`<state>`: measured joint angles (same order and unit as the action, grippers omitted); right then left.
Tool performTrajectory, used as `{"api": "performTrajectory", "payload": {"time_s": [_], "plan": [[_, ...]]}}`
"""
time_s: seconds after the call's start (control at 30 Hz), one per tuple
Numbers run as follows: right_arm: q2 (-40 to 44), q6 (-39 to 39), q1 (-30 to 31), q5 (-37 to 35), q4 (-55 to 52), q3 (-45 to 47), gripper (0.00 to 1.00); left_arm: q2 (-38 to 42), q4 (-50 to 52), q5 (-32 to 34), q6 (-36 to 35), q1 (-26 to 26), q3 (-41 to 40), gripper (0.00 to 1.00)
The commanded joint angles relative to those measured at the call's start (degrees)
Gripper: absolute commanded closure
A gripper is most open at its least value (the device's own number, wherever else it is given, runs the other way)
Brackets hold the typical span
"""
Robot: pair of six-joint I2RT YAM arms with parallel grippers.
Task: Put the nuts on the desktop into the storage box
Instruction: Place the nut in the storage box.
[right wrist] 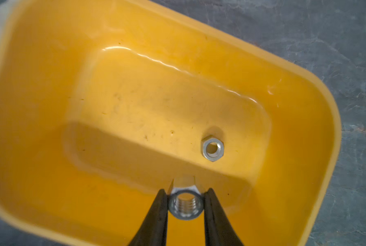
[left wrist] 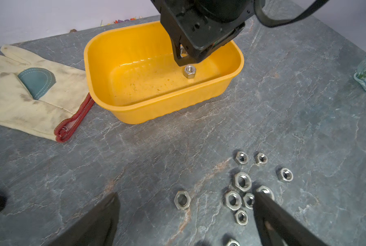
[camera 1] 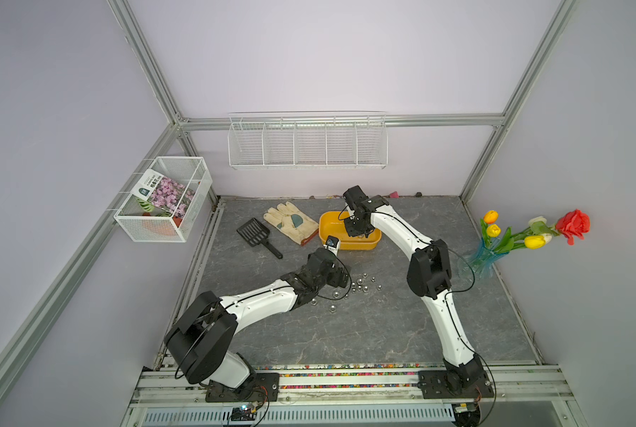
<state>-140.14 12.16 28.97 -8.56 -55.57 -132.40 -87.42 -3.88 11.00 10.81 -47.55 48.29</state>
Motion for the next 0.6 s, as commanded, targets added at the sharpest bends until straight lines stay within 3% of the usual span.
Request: {"api": "performTrajectory", "payload": {"time_s": [0.0, 0.57], "plan": [[-1.4, -0.2, -1.1, 1.4, -0.2, -1.1, 0.91, -1.5, -1.3, -1.3, -1.4, 0.4, 2.1, 0.00], [-8.0, 0.7, -2.8, 3.5, 1.9, -2.7, 0.90, -4.9, -0.9, -3.3, -1.8, 0.5, 4.4, 0.00]]}}
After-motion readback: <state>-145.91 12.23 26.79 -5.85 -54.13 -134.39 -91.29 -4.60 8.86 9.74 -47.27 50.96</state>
